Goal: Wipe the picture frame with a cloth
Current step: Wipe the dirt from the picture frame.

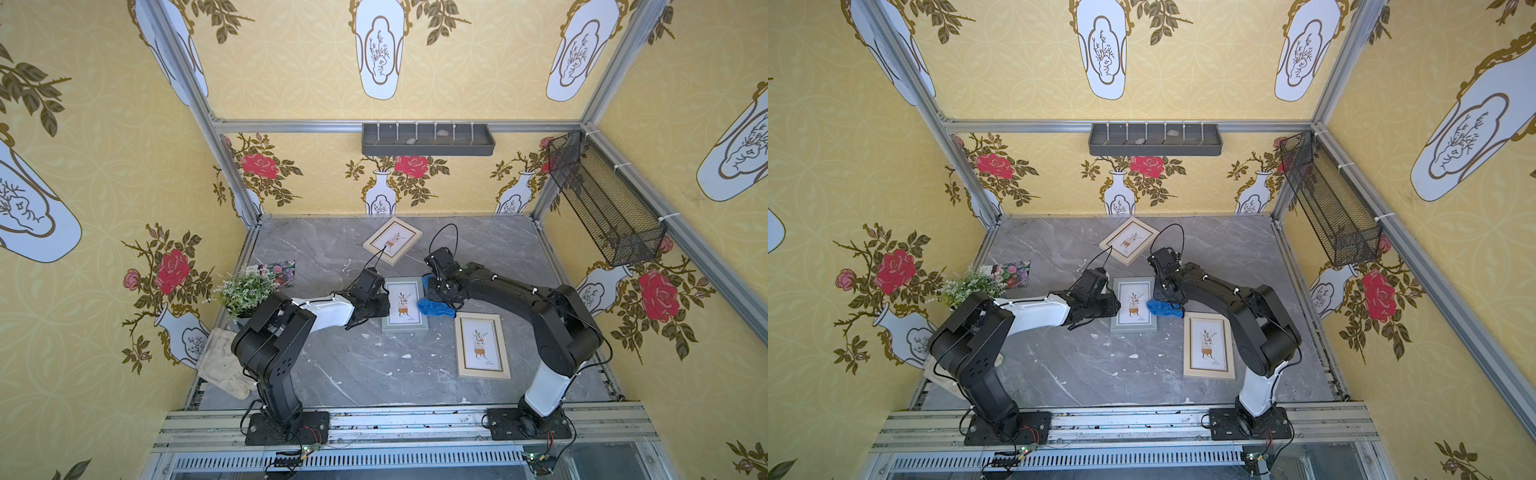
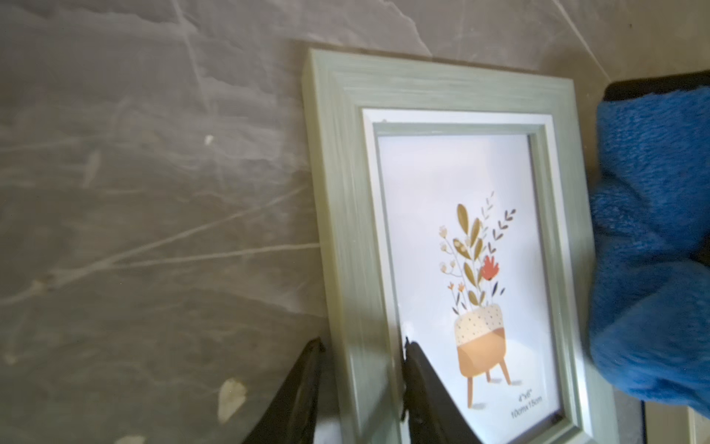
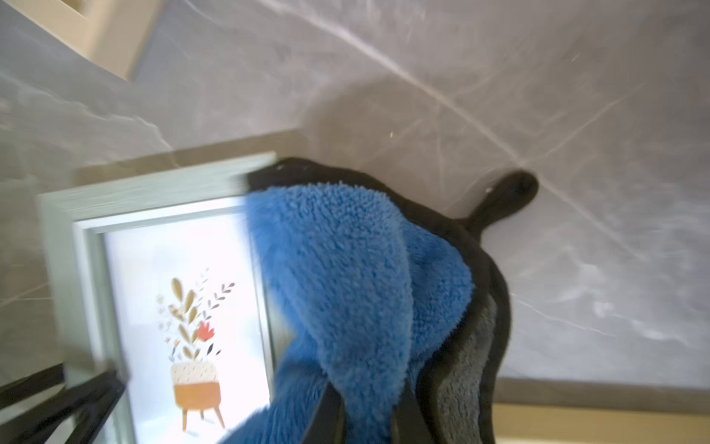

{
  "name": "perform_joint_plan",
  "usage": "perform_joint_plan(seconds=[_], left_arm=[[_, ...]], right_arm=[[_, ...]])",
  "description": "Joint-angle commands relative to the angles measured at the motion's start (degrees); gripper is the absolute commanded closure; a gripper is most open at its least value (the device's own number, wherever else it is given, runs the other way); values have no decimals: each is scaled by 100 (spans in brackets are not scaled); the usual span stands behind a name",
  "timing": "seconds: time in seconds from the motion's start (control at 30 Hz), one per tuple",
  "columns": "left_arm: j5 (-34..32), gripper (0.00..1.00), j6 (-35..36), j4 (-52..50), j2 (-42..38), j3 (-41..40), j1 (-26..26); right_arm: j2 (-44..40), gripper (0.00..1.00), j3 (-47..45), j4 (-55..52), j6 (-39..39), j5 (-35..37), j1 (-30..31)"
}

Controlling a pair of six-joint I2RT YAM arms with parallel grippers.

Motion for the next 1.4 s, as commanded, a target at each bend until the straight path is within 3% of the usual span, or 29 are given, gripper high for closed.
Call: perform_joint_plan(seconds=[0.0, 0.3, 0.57, 0.8, 1.1, 1.37], left_arm=[[-241, 61, -13, -794, 51, -128, 59], [-320, 61, -30, -793, -94, -293, 92], [-364, 61, -332, -790, -109, -548, 96], [-421, 63, -513, -617, -256, -793, 78], [-506, 67, -766, -556, -235, -905, 46], [-531, 66, -892, -614, -153, -974, 36]], right_arm=[[-219, 93, 183, 137, -295, 119, 254], [789, 94, 448, 348, -16, -540, 647], [507, 93, 183, 360, -108, -410, 36], [1096, 92, 1211, 430, -296, -606, 309], [2458, 94, 2158, 434, -109, -1236, 216], [1977, 93, 1653, 465, -153, -987, -10]])
